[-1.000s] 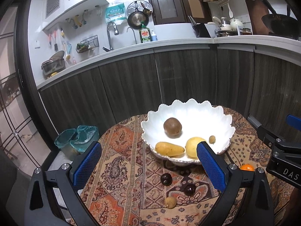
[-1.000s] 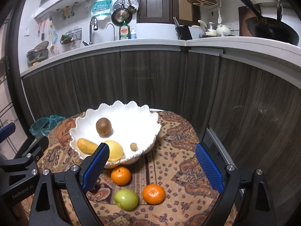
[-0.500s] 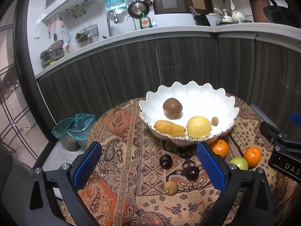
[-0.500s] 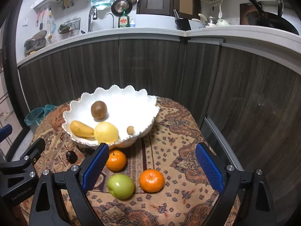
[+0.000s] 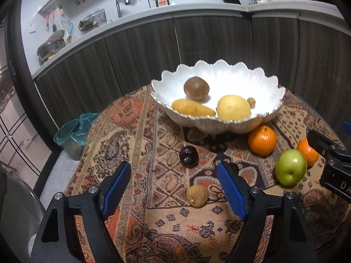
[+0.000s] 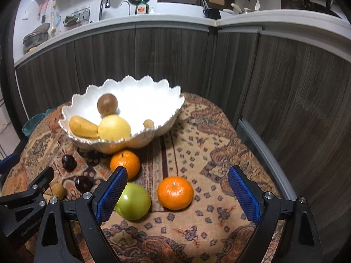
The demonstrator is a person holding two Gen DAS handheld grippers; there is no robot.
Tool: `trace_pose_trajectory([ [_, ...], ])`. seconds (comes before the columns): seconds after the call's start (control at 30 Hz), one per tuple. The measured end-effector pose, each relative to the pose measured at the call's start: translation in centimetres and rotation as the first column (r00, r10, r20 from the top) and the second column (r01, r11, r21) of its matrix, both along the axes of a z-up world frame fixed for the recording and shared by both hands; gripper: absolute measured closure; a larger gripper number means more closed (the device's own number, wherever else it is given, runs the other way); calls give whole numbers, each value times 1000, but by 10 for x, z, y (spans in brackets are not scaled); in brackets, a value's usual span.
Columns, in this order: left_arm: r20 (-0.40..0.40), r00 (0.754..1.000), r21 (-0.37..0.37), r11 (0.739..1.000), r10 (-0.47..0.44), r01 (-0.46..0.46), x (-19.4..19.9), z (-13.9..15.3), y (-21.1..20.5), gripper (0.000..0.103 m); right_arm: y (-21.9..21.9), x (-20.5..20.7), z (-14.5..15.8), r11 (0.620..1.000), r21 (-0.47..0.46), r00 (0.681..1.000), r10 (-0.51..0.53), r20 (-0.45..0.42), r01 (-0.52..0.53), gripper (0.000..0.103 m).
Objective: Organize fruits
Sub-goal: 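Withdraw both tools from the bowl and reach toward the fruits on the cloth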
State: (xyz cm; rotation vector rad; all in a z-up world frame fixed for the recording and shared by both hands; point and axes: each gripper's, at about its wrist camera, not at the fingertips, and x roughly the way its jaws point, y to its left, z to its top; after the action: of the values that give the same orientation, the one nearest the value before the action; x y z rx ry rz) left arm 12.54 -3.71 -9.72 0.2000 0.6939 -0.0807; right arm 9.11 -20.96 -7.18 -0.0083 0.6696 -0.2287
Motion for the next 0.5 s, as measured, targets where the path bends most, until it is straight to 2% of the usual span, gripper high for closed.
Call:
trace_pose_trajectory([
  [0.1, -25, 1000, -6, 1000, -4, 3, 2, -7, 1, 27, 0, 0, -7, 1000, 4, 1000, 0, -14, 0, 9],
  [0.5, -123, 992, -27, 999, -31, 28, 10, -28, -6, 53, -2, 2, -21, 1000, 23, 999, 0, -44, 1, 9],
])
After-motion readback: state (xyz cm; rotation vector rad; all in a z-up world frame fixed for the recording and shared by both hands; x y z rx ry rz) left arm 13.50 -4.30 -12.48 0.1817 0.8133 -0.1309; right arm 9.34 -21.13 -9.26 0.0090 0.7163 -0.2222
